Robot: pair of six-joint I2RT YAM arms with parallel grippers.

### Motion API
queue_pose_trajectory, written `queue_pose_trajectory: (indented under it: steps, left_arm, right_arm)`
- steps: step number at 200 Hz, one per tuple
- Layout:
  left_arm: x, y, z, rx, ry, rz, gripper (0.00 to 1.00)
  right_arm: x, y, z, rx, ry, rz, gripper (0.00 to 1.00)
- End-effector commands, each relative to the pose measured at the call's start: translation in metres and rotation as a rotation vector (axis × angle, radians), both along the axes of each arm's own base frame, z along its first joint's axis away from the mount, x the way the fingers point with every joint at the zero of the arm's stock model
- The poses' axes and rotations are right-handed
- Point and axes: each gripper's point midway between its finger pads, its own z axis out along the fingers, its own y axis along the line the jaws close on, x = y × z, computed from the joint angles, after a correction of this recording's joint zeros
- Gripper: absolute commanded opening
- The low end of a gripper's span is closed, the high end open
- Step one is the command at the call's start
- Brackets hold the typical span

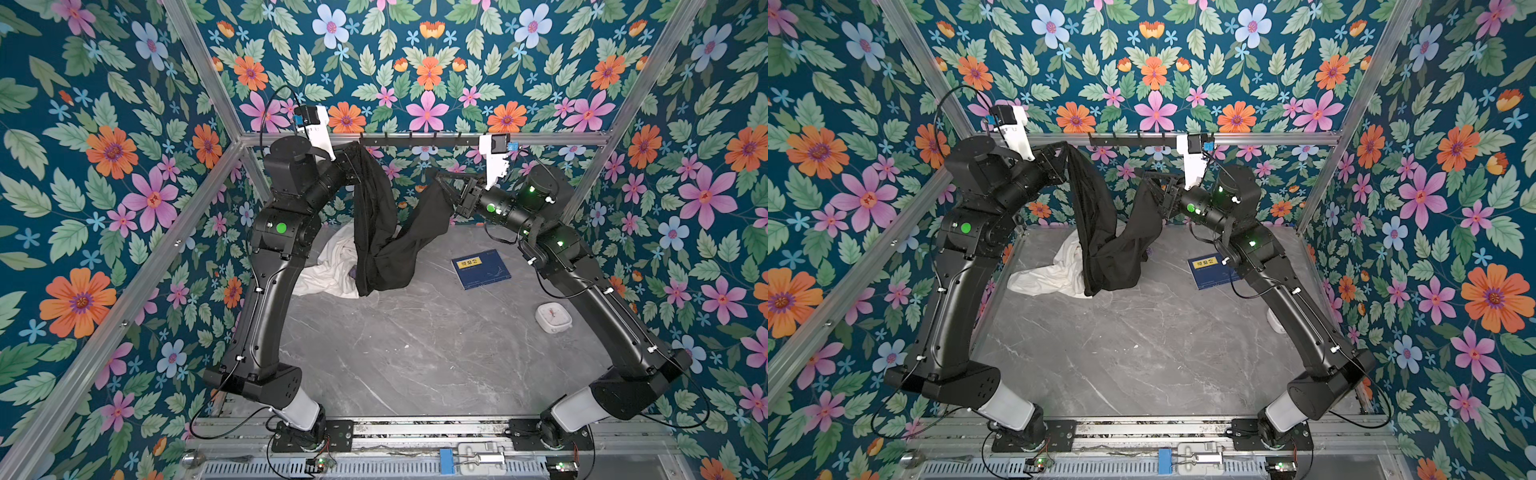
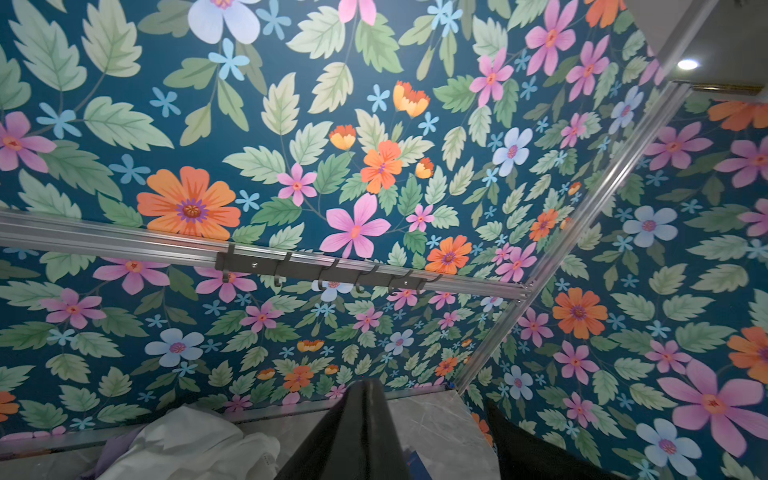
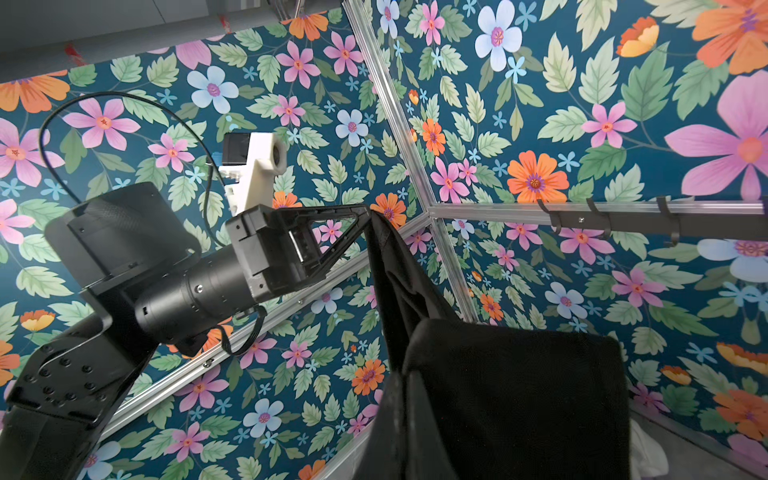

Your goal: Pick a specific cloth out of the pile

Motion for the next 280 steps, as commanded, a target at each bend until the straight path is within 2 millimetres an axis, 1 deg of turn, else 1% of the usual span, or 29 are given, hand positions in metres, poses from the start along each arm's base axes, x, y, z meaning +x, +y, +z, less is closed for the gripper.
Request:
queue_pose_trajectory:
  steps: [1, 35, 83, 121, 131, 138, 149, 171, 173, 177, 183, 185, 188, 204, 219, 232, 236, 241, 249, 250, 253, 280]
  left_arm:
    - [-0.015, 0.002, 0.026, -0.015, -0.089, 0.0, 0.0]
    - [-0.03, 0.007, 0.038, -0.034, -0.123, -0.002, 0.0]
    - [-0.038, 0.01, 0.053, -0.051, -0.163, -0.005, 0.0]
    - [-0.041, 0.01, 0.062, -0.056, -0.191, -0.011, 0.0]
    - [-0.041, 0.007, 0.061, -0.042, -0.198, -0.022, 0.0]
    - [-0.041, 0.002, 0.059, -0.023, -0.203, -0.049, 0.0]
    - [-0.042, -0.01, 0.052, 0.016, -0.212, -0.108, 0.0]
    - [-0.041, -0.025, 0.026, 0.072, -0.188, -0.189, 0.0]
    - [-0.042, -0.026, 0.025, 0.075, -0.193, -0.194, 0.0]
    - [-0.041, -0.029, 0.017, 0.084, -0.185, -0.207, 0.0]
    - [-0.042, -0.031, 0.011, 0.094, -0.185, -0.225, 0.0]
    - [-0.042, -0.032, 0.008, 0.097, -0.184, -0.229, 0.0]
    - [-0.043, -0.033, 0.004, 0.101, -0.181, -0.236, 0.0]
    - [-0.045, -0.04, -0.013, 0.122, -0.162, -0.279, 0.0]
    - [-0.046, -0.043, -0.029, 0.135, -0.13, -0.305, 0.0]
    - [-0.048, -0.045, -0.042, 0.144, -0.108, -0.325, 0.0]
    - [-0.051, -0.045, -0.045, 0.145, -0.105, -0.329, 0.0]
    - [-0.052, -0.045, -0.049, 0.148, -0.099, -0.332, 0.0]
    - [-0.055, -0.045, -0.056, 0.151, -0.089, -0.339, 0.0]
    - [-0.055, -0.045, -0.057, 0.151, -0.088, -0.34, 0.0]
    - [-0.056, -0.044, -0.059, 0.151, -0.086, -0.339, 0.0]
    - [-0.059, -0.051, -0.074, 0.127, -0.051, -0.386, 0.0]
  right_arm:
    - [-0.009, -0.005, 0.018, 0.003, -0.064, -0.018, 0.0]
    - [-0.02, -0.008, 0.032, 0.006, -0.098, -0.026, 0.0]
    - [-0.03, -0.01, 0.054, -0.002, -0.143, -0.037, 0.0]
    - [-0.032, -0.008, 0.066, -0.007, -0.169, -0.039, 0.0]
    - [-0.029, -0.006, 0.066, -0.012, -0.166, -0.039, 0.0]
    - [-0.028, -0.005, 0.065, -0.015, -0.162, -0.036, 0.0]
    - [-0.023, 0.001, 0.059, -0.023, -0.144, -0.024, 0.0]
    - [-0.014, 0.012, 0.042, -0.044, -0.097, 0.011, 0.0]
    - [-0.014, 0.013, 0.041, -0.046, -0.095, 0.015, 0.0]
    - [-0.016, 0.014, 0.04, -0.049, -0.094, 0.025, 0.0]
    - [-0.017, 0.014, 0.039, -0.052, -0.09, 0.038, 0.0]
    - [-0.007, 0.022, 0.028, -0.067, -0.068, 0.043, 0.0]
    - [-0.004, 0.025, 0.023, -0.075, -0.059, 0.05, 0.0]
    - [-0.003, 0.033, 0.008, -0.098, -0.029, 0.105, 0.0]
    - [-0.002, 0.038, -0.01, -0.125, 0.011, 0.15, 0.0]
    - [-0.004, 0.041, -0.024, -0.143, 0.032, 0.179, 0.0]
    - [-0.003, 0.042, -0.031, -0.151, 0.04, 0.187, 0.0]
    - [-0.005, 0.042, -0.034, -0.155, 0.037, 0.192, 0.0]
    - [0.0, 0.046, -0.05, -0.173, 0.052, 0.201, 0.0]
    - [-0.006, 0.043, -0.045, -0.167, 0.039, 0.202, 0.0]
    - [-0.01, 0.04, -0.042, -0.165, 0.026, 0.204, 0.0]
    - [-0.006, 0.04, -0.066, -0.169, 0.011, 0.196, 0.0]
